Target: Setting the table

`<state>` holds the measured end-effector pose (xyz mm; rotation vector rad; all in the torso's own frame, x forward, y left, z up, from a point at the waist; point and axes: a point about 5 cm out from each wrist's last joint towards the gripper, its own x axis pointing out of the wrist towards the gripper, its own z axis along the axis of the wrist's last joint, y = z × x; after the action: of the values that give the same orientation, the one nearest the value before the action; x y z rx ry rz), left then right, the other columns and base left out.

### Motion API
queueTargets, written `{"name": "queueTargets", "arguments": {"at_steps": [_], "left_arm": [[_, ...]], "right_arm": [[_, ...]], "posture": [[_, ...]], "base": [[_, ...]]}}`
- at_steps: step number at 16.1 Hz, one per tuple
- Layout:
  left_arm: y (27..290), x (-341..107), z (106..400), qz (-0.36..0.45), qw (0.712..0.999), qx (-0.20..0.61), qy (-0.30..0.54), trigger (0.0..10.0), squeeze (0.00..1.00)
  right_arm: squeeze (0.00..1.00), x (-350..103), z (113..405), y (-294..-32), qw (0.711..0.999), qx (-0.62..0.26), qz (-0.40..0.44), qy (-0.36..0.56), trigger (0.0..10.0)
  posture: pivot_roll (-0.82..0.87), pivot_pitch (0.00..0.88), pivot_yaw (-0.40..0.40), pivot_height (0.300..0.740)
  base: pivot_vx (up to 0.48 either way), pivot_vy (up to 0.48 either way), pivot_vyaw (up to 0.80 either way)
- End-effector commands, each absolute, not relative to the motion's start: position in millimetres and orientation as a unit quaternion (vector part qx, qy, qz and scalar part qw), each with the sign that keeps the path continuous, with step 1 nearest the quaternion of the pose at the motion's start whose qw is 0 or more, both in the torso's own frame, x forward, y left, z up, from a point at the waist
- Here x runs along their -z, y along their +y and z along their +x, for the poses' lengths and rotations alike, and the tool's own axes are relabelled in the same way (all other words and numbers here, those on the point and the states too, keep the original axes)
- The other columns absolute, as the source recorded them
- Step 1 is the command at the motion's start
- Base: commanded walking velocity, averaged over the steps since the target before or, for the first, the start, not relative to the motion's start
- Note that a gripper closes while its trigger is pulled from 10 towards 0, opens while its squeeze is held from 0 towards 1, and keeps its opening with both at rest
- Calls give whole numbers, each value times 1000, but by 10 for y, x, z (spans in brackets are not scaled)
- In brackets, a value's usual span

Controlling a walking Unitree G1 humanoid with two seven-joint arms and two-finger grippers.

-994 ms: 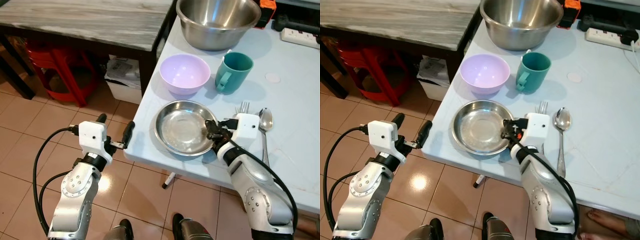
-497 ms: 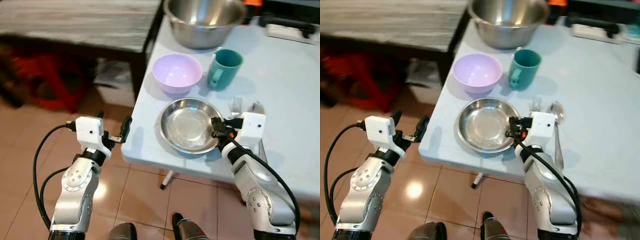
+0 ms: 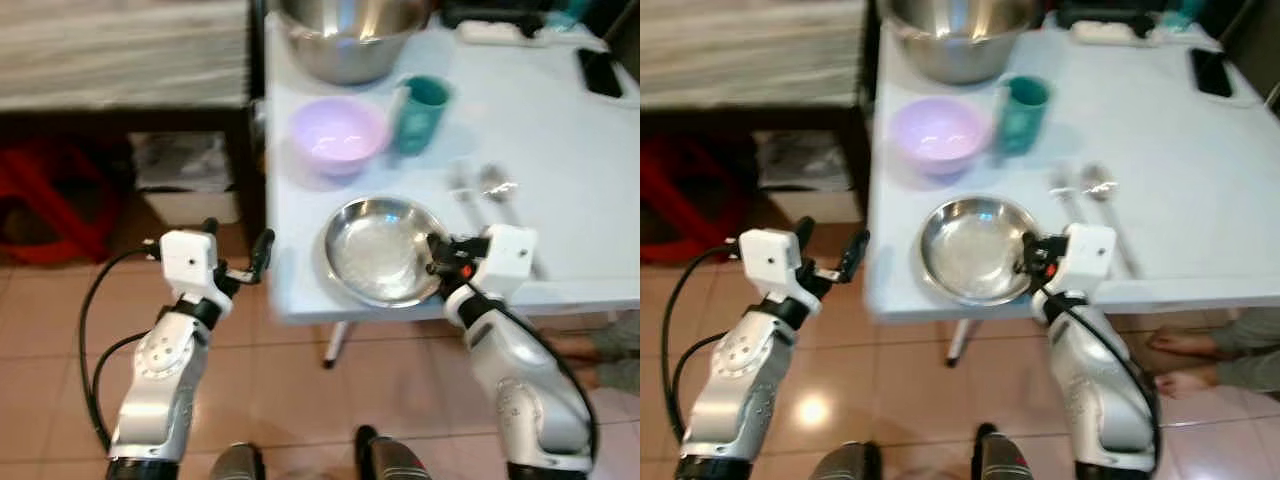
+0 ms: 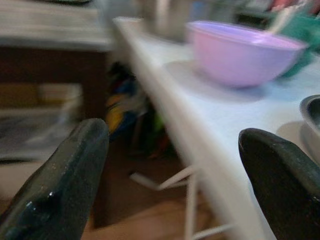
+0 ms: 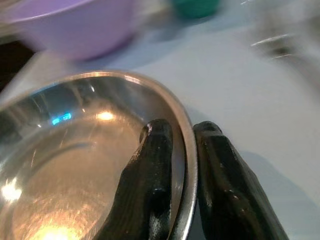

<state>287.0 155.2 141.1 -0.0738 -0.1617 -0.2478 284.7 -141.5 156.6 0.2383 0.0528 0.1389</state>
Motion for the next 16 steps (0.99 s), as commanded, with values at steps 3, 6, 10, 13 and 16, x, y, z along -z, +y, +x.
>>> {"name": "queueTargets", "arguments": {"at_steps": [3,6,10,13,16], "left_arm": [[1543,-1386,2861,-37,989,117,-78,10000,0],[1527,-1387,2866,-39,989,117,-79,10000,0],[1518,-1390,2873,-43,989,115,-81,10000,0],[1508,-1388,2875,-43,989,114,-81,10000,0],[1503,-1389,2884,-43,989,113,-81,10000,0]], "right_arm": [[0,-1615,2839,-1420,991,-74,108,8,10000],[0,-1639,2836,-1412,992,-76,102,-4,10000],[0,-1652,2844,-1423,992,-74,99,-9,10000],[0,-1659,2845,-1436,993,-70,97,-12,10000],[0,-1664,2849,-1443,993,-67,94,-16,10000]], "posture": [[-156,239,6,740],[-157,238,7,740],[-158,238,5,740],[-160,239,5,740],[-162,239,7,740]], "base": [[0,407,0],[0,409,160],[0,409,488],[0,409,425],[0,411,142]]}}
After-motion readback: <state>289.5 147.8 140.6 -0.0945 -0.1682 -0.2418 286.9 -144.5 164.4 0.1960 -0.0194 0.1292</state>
